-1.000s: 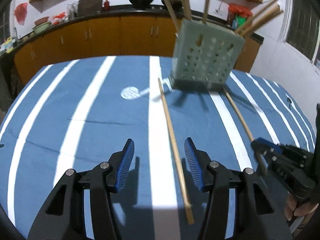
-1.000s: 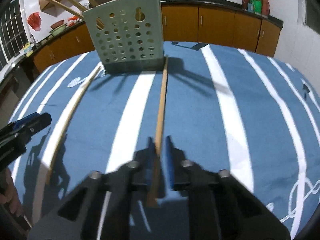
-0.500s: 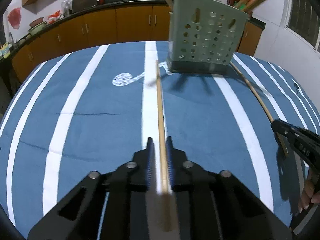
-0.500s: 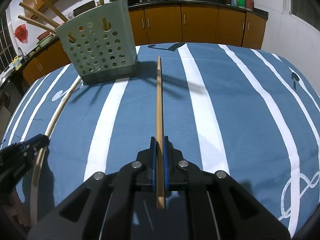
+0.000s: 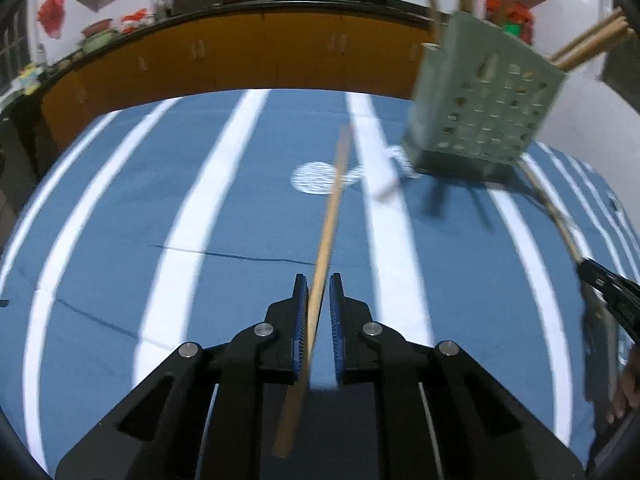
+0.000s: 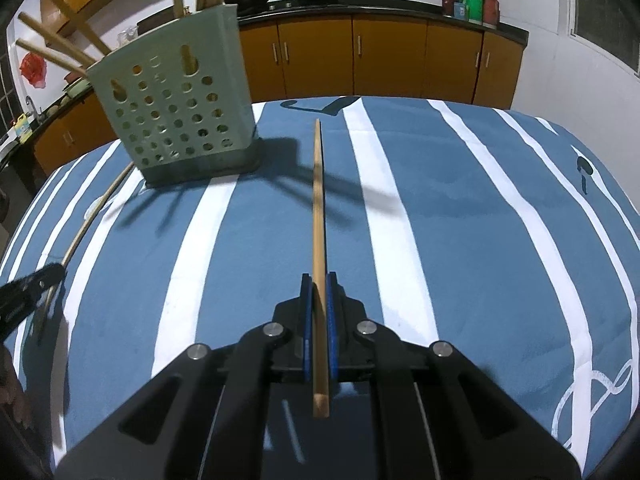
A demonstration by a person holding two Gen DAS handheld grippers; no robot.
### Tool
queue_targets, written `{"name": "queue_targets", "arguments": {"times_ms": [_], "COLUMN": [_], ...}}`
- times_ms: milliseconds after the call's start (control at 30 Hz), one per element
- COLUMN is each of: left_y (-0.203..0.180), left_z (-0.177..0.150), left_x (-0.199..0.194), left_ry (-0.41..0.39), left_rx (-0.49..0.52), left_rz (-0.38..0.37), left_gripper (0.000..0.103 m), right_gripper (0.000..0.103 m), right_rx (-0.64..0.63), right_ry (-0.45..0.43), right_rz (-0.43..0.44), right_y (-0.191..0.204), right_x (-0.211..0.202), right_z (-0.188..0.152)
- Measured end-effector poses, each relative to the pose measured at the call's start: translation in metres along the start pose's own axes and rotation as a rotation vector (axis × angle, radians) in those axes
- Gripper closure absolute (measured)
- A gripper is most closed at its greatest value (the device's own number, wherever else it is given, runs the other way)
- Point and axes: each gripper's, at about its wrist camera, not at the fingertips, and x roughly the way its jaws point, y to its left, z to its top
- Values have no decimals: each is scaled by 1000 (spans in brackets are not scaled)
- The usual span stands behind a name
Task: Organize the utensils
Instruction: 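Raise both held chopsticks off the cloth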
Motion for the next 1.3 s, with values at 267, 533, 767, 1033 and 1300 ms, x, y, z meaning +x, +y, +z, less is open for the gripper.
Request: {"name": "queue_targets", "arguments": {"times_ms": [267,533,767,1033,1300], "left_y": [-13,2,7,8,8], "left_z": [-1,6,7,7,7], "left_x": [1,4,5,5,5], "left_ry": [8,6,3,3,3], "left_rx": [64,16,1,-4,-7], "left_rz": [-59,11,35,29,26], "left_gripper": [92,96,95,94,94], "right_gripper": [95,95,94,94,94], "right_rx": [1,11,11,7,7], "right_ry": [7,4,9,9,10], "right_rz": [9,7,7,3,6], "right_y": [1,-1,-1,0,0], "right_x": [3,4,6,6,6], "right_z": [1,2,3,3,2]}}
